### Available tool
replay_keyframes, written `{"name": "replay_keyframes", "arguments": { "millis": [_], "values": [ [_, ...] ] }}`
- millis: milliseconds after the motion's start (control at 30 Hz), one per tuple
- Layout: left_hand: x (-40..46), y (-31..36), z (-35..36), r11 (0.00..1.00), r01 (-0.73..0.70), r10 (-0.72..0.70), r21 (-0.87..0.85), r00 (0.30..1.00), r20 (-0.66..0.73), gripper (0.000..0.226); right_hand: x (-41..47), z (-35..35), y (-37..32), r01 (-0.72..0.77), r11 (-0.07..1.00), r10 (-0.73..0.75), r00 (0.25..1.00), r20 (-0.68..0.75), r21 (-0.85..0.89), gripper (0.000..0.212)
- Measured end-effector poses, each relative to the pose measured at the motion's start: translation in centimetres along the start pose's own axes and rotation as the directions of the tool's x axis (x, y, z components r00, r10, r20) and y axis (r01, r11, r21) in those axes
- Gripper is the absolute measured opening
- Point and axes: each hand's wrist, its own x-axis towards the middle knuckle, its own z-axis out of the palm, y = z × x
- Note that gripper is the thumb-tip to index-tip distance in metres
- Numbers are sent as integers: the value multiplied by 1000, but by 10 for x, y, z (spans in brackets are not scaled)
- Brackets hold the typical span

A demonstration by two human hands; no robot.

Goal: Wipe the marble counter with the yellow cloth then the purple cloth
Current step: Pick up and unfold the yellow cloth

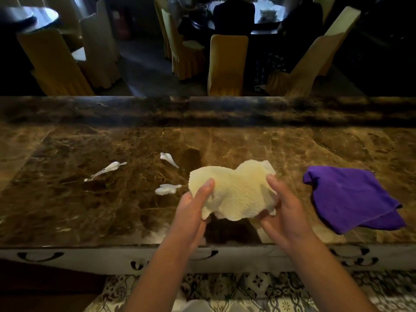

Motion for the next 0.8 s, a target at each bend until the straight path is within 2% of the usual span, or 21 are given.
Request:
{"name": "replay_keyframes", "arguments": {
  "millis": [100,200,233,300,367,467,533,667,733,800],
  "values": [
    [-3,24,-27,985,-70,66,156,997,29,27,10,16,35,-92,991,92,996,-9,-100,77],
    [-5,40,-58,970,-109,90,219,992,93,32,18,40,62,-165,978,160,986,-46,-130,93],
    [-4,44,-69,970,-111,92,217,991,97,28,19,48,70,-178,974,170,983,-65,-142,91],
    [-2,52,-91,972,-96,81,212,994,80,22,22,64,80,-217,955,194,973,-127,-201,74],
    [0,59,-110,971,-89,74,224,995,73,26,25,78,87,-216,914,164,971,-172,-345,53],
    [1,68,-134,970,-57,55,237,998,18,27,31,93,92,-177,841,109,981,-161,-512,37],
    [3,73,-144,968,-30,40,248,998,-38,28,36,98,93,-155,826,108,987,-118,-542,36],
    [9,80,-155,942,14,23,334,994,-108,37,61,91,98,-190,901,205,979,-3,-389,56],
    [13,81,-157,935,52,-7,350,992,-128,37,72,90,99,-188,904,201,980,-5,-384,62],
    [16,85,-160,924,93,-54,370,992,-114,39,80,97,91,-187,895,188,981,-37,-406,51]
  ]
}}
